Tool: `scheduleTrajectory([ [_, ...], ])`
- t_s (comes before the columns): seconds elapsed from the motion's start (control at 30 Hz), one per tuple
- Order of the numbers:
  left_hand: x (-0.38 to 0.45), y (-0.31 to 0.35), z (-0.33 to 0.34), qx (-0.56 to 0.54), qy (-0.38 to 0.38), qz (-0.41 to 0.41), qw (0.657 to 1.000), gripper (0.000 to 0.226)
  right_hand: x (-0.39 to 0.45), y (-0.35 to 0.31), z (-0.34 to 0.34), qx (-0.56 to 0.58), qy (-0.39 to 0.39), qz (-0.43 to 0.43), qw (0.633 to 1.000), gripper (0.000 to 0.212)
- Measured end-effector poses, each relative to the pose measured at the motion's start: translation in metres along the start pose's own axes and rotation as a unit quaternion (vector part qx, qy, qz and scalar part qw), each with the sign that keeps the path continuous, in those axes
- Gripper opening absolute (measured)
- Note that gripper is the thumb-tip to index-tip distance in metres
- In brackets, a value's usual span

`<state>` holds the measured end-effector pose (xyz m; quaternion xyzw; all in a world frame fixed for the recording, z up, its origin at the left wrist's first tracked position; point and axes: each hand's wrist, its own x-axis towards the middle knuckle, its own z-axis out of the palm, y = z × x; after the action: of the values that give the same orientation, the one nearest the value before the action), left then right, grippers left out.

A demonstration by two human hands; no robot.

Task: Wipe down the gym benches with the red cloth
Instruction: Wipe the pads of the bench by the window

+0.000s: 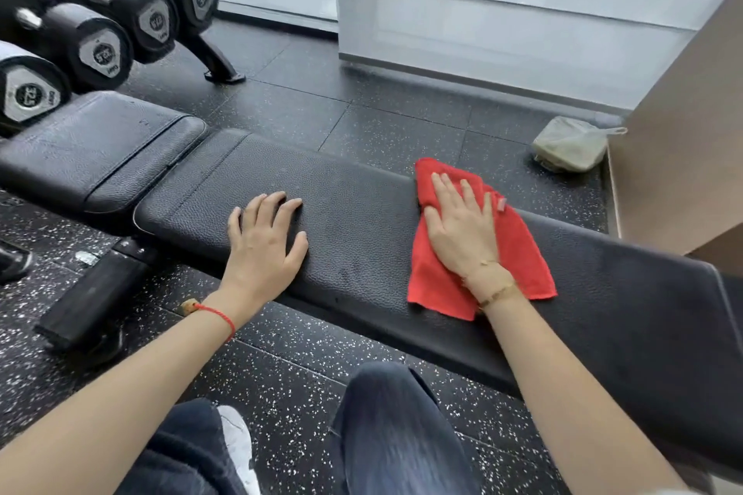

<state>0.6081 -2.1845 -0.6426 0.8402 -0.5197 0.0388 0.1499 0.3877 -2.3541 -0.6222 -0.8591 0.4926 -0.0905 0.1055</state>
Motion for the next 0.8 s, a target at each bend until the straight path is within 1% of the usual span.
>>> scheduleTrajectory([
  [0.03,0.000,0.000,0.000,-0.003,0.001,0.000,1.000,0.064,0.006,-0.019,0.005,-0.002,-0.005,-0.019,1.000,0.058],
  [0.17,0.002,0.000,0.000,0.001,-0.001,-0.004,1.000,0.065,-0.007,-0.088,0.025,0.002,-0.042,-0.164,0.986,0.060],
  [0.23,0.003,-0.001,0.001,0.012,-0.007,-0.004,1.000,0.067,-0.026,-0.097,0.028,0.007,-0.055,-0.209,0.976,0.060],
  [0.33,0.003,-0.003,0.000,0.014,-0.013,0.001,1.000,0.068,-0.057,-0.080,0.027,0.011,-0.050,-0.253,0.966,0.059],
  [0.4,0.003,-0.004,0.000,0.016,-0.017,0.003,1.000,0.068,-0.067,-0.060,0.024,0.011,-0.050,-0.254,0.966,0.059],
  [0.47,0.002,-0.004,0.001,0.019,-0.021,0.004,1.000,0.068,-0.059,-0.049,0.022,0.006,-0.047,-0.232,0.972,0.058],
  [0.53,0.003,-0.003,0.001,0.024,-0.020,0.004,1.000,0.068,-0.039,-0.056,0.023,0.006,-0.035,-0.183,0.983,0.058],
  [0.67,0.002,-0.001,0.002,0.030,-0.012,-0.002,0.999,0.066,-0.010,-0.102,0.038,0.000,0.000,-0.055,0.998,0.061],
  [0.73,0.002,-0.001,0.002,0.029,-0.009,-0.003,1.000,0.066,-0.014,-0.119,0.043,0.003,0.004,-0.052,0.999,0.061],
  [0.8,0.002,0.000,0.001,0.027,-0.008,-0.003,1.000,0.066,-0.030,-0.122,0.044,0.008,-0.005,-0.099,0.995,0.062],
])
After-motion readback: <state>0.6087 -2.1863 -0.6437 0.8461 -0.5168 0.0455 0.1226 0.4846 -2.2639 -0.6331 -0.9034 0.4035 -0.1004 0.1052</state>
